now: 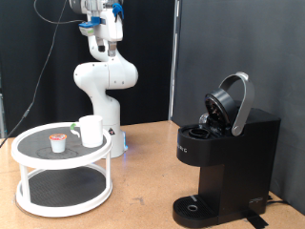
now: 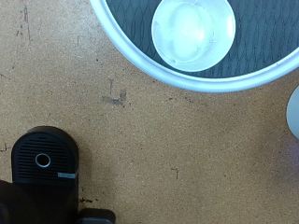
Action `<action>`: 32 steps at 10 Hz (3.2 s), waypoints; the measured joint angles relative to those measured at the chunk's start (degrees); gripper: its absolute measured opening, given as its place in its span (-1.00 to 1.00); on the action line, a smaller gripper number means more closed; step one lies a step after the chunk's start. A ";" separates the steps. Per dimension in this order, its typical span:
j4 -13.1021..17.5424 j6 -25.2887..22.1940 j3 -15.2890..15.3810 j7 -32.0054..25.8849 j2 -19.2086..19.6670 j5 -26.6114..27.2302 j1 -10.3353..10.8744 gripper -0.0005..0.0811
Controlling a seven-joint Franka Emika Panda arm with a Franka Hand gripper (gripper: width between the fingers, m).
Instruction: Make a cup of coffee with the keurig machine
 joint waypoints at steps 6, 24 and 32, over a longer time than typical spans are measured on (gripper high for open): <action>1.59 -0.33 -7.63 -4.10 0.43 -2.26 -3.35 0.81; -11.46 19.98 -13.49 -10.06 5.00 -11.78 -6.08 0.81; -15.75 26.09 -15.92 -12.47 6.57 -10.86 -6.50 0.81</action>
